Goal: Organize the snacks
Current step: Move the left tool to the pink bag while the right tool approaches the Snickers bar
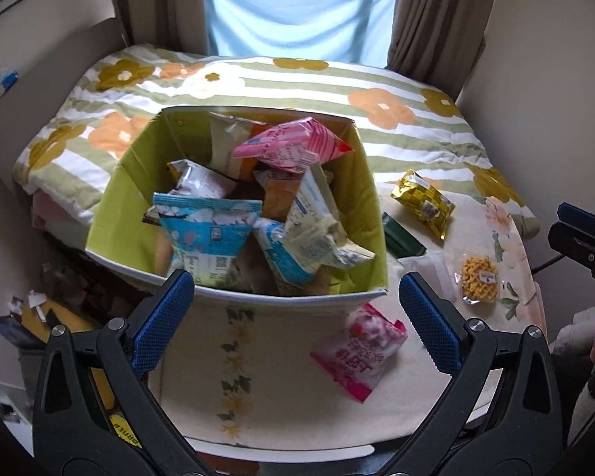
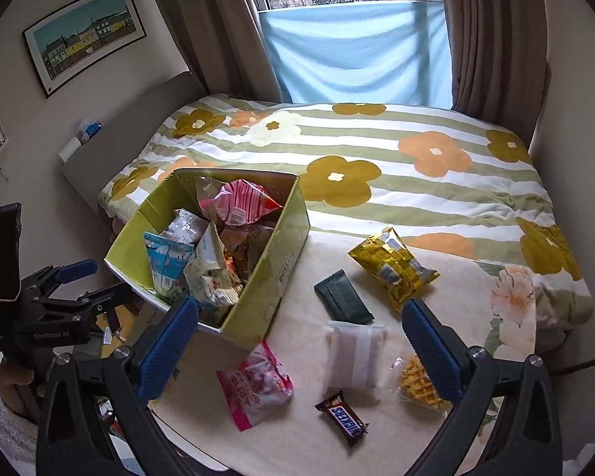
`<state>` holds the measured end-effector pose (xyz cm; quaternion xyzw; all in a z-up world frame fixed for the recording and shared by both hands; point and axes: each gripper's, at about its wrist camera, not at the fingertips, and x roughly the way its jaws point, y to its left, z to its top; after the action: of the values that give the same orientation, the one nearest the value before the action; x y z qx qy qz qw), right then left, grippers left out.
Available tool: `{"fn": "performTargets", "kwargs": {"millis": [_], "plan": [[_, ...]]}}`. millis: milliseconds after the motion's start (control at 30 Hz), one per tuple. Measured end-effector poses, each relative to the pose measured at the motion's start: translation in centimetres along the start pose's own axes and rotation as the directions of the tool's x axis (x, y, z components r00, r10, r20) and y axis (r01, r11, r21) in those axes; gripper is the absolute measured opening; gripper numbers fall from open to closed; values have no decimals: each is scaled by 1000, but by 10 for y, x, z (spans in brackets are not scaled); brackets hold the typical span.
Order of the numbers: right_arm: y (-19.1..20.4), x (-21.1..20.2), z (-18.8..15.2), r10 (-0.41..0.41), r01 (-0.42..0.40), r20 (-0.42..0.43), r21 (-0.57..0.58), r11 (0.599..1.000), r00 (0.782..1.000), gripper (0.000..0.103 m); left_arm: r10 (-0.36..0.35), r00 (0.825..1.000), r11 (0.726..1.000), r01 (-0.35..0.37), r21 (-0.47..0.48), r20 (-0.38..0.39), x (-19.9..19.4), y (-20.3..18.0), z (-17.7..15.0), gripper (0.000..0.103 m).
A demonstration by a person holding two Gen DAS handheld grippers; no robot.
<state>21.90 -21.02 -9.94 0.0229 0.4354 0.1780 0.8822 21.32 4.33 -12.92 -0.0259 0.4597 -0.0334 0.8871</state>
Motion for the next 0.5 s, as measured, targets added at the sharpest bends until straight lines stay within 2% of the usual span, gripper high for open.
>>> {"fn": "performTargets", "kwargs": {"millis": [133, 300, 400, 500], "plan": [[-22, -9, -22, -10, 10, -8, -21, 1000, 1000, 102, 2, 1000, 1000, -2, -8, 7, 0, -29, -25, 103], [-48, -1, -54, 7, -10, -63, -58, 998, 998, 102, 3, 1000, 1000, -3, -4, -15, 14, -53, -57, 103], [-58, 9, -78, 40, -46, -86, -75, 996, 996, 102, -11, 1000, 1000, 12, 29, -27, 30, -63, -77, 103], [-65, 25, -104, 83, -93, -115, -86, 992, 990, 102, -7, 997, 996, 14, 90, -73, 56, -70, -94, 103]]}}
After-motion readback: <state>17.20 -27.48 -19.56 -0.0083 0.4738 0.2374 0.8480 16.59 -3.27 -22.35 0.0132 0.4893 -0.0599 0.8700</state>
